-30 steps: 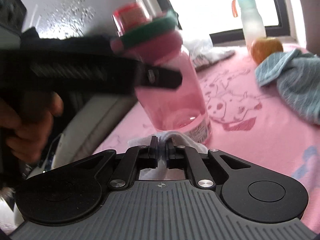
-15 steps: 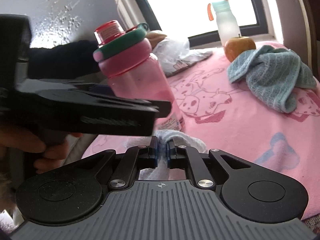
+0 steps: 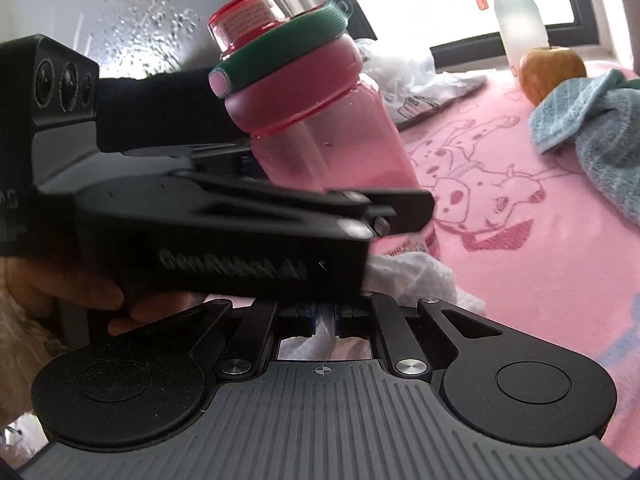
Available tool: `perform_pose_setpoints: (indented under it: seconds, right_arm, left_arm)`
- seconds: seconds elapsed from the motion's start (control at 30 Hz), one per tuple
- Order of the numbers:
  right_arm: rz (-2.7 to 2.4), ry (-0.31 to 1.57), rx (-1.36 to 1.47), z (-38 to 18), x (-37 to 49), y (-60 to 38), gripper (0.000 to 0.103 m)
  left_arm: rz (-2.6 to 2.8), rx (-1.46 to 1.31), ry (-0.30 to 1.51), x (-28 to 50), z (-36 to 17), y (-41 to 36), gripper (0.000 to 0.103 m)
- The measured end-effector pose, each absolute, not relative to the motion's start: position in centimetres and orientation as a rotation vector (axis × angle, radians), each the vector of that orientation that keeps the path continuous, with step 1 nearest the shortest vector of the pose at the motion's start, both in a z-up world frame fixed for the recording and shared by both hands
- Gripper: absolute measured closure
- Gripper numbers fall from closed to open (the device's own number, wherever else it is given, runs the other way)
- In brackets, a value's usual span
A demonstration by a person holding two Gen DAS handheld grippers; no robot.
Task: Clean container
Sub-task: 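Lift the pink bottle with the left gripper and tilt it toward the right gripper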
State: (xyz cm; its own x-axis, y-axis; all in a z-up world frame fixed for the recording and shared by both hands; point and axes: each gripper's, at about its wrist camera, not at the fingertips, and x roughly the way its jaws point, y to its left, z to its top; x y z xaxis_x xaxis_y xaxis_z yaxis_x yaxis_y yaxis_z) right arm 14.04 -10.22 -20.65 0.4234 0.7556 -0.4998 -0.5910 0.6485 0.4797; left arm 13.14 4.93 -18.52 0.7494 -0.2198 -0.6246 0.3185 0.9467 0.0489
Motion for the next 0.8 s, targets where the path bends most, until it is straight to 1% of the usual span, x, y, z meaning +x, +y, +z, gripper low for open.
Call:
perform_pose_setpoints:
  seconds: [0.07, 0.1, 0.13, 0.23, 0.37, 0.47, 0.6, 0.67, 0.73, 0.8]
  right_arm:
    - [0.847, 0.754, 0.247, -20.7, 14.1, -10.2, 0.094]
    - [0.844, 0.755, 0.248, -20.7, 14.1, -10.3, 0.097]
    - [0.836, 0.755, 0.247, -20.6, 14.0, -10.4, 0.098]
    - [0.793, 0.750, 0.266, -20.4, 13.7, -11.4, 0.098]
    - [0.739, 0.723, 0.282, -19.9, 13.4, -13.2, 0.095]
    - [0.710, 0.704, 0.241, -19.5, 13.6, -13.5, 0.095]
    - [0.667, 0.676, 0.205, -19.1, 13.9, -14.0, 0.095]
    - [0.671, 0.678, 0.210, -19.2, 13.8, -14.1, 0.095]
    - [0.680, 0.681, 0.208, -19.2, 13.8, -14.1, 0.095]
    - [0.708, 0.682, 0.188, -19.1, 13.4, -13.7, 0.095]
  left_arm:
    - [-0.294, 0.191, 0.666, 13.1, -18.8, 4.5, 0.016]
    - [-0.299, 0.198, 0.673, 13.0, -18.7, 4.5, 0.017]
    - [-0.306, 0.202, 0.681, 12.9, -18.6, 4.5, 0.019]
    - [-0.323, 0.176, 0.709, 12.6, -18.1, 4.9, 0.023]
    - [-0.334, 0.069, 0.739, 12.1, -17.5, 5.8, 0.024]
    - [-0.330, 0.014, 0.760, 11.9, -17.2, 6.1, 0.024]
    - [-0.350, -0.050, 0.771, 11.2, -16.8, 6.2, 0.026]
    - [-0.342, -0.049, 0.743, 10.9, -16.5, 6.2, 0.025]
    - [-0.315, -0.024, 0.696, 10.5, -16.0, 6.1, 0.018]
    - [-0.287, 0.006, 0.662, 10.8, -15.2, 6.1, 0.017]
